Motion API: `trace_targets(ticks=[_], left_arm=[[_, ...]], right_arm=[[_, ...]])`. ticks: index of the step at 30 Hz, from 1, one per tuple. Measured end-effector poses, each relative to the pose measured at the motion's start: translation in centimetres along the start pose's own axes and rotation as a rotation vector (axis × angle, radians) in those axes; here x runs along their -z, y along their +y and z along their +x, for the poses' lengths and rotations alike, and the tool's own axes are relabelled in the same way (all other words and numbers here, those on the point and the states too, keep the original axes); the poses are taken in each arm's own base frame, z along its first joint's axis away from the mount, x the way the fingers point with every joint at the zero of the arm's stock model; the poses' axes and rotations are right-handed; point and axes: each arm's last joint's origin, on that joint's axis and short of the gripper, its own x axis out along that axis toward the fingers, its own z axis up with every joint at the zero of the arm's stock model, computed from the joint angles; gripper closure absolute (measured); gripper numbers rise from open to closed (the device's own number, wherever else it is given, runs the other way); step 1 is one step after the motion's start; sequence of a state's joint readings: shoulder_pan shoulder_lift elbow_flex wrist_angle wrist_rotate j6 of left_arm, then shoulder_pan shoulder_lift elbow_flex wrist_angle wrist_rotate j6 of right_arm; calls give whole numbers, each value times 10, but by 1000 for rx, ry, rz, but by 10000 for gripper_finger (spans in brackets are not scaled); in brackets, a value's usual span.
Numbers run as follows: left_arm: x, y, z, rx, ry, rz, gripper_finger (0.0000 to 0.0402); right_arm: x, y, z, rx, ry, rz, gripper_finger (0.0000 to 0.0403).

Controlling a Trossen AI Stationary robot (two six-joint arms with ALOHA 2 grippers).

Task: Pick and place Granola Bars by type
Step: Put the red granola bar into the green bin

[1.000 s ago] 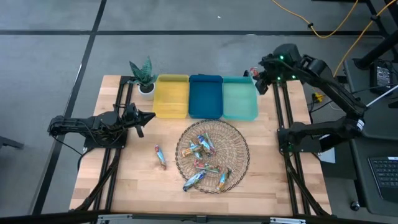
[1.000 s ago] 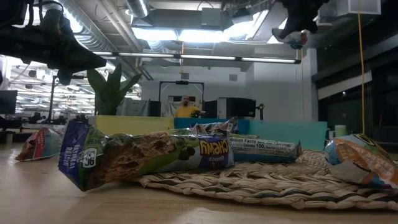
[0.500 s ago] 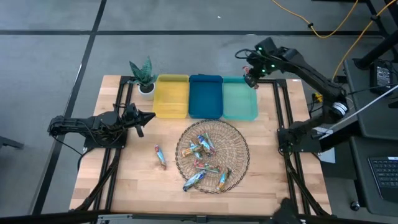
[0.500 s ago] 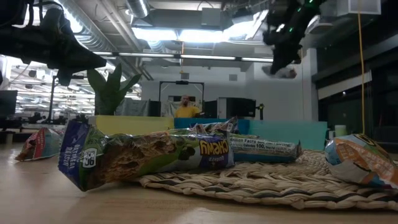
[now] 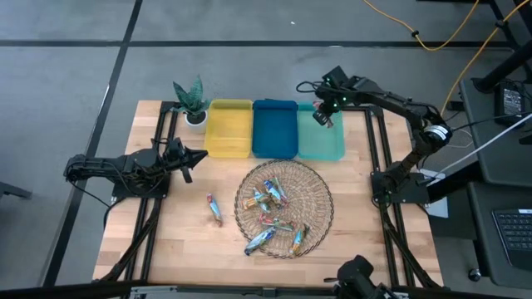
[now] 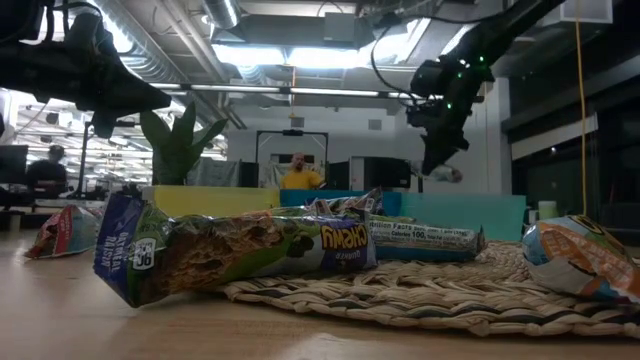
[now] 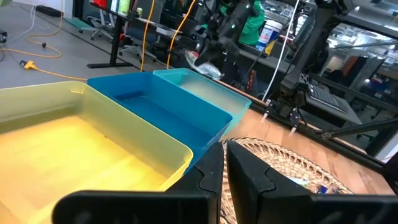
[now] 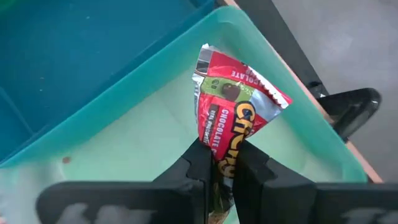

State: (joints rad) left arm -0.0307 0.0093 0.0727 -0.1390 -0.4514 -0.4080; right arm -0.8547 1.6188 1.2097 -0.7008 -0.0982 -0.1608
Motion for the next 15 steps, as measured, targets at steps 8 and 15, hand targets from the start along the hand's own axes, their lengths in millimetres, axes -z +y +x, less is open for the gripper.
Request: trace_targets(ticks=[8,15], left_arm=[[0,0,0,0,0,0,386],[0,0,0,0,0,1,386]], right_arm=[[24,1,26,-4,41,9,356],[40,2,42,-18,118,34,356]])
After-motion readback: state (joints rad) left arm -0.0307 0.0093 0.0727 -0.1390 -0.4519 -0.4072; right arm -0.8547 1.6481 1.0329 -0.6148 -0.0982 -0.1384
